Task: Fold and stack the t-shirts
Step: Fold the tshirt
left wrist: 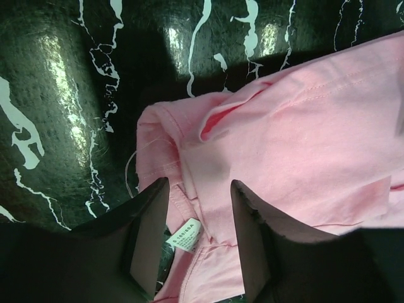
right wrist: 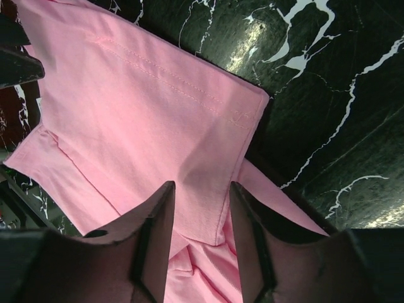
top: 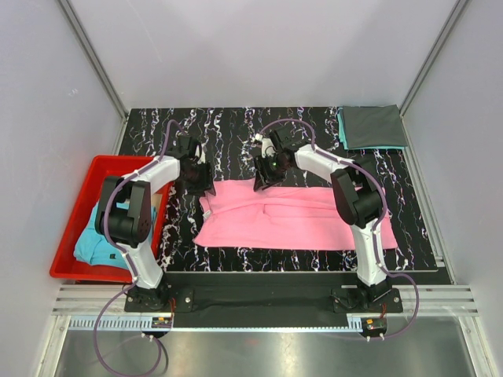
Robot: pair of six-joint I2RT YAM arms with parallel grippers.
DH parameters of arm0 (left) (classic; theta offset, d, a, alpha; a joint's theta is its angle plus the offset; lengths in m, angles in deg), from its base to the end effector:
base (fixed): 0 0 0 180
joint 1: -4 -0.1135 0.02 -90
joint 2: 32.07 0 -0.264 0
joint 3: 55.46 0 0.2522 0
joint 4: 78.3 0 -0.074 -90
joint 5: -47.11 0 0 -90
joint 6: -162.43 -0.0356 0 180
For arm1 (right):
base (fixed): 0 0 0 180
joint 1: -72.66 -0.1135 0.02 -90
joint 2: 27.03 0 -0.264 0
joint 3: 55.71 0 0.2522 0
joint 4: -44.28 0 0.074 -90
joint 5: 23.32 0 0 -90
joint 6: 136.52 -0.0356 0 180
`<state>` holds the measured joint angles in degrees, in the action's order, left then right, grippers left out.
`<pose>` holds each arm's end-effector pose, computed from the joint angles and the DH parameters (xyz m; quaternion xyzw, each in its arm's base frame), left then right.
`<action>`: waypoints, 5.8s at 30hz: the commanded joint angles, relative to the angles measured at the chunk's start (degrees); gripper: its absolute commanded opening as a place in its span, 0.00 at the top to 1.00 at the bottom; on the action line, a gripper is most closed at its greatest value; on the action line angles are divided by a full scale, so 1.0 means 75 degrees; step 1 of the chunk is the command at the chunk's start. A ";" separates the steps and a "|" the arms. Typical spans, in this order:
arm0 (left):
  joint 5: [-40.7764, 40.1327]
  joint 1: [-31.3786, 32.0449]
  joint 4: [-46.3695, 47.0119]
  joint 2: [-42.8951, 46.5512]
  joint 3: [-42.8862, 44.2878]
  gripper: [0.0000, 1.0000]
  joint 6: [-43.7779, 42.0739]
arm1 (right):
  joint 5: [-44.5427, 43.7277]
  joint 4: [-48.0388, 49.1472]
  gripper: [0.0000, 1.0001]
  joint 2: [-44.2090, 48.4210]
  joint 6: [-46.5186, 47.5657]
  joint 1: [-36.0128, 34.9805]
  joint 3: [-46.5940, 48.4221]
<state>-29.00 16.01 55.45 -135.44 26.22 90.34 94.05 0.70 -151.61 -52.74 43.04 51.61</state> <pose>0.3466 -0.0825 0.1765 -0.0270 0.9742 -0.1637 0.1528 0.3937 0.2426 0.1638 -0.2490 0.9087 0.2931 0.1623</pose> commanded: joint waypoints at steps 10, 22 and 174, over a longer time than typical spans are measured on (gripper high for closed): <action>0.0714 0.0051 0.0605 0.0295 0.0143 0.88 -0.0068 | 0.0638 0.0320 0.71 -0.0031 -0.0050 -0.0081 0.0240; 0.0914 0.0355 0.0255 0.0961 0.0085 1.00 0.0073 | 0.0628 0.0402 1.00 0.0683 0.0032 -0.0093 -0.0275; -0.1160 0.3273 -0.2547 0.3518 -0.1954 1.00 0.0541 | -0.4294 -0.2000 0.53 0.4715 -0.2931 0.5837 -0.2689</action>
<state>-32.17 39.69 38.05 -108.19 9.30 92.44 66.73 -12.79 -116.68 -70.97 86.14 30.34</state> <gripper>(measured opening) 0.008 0.470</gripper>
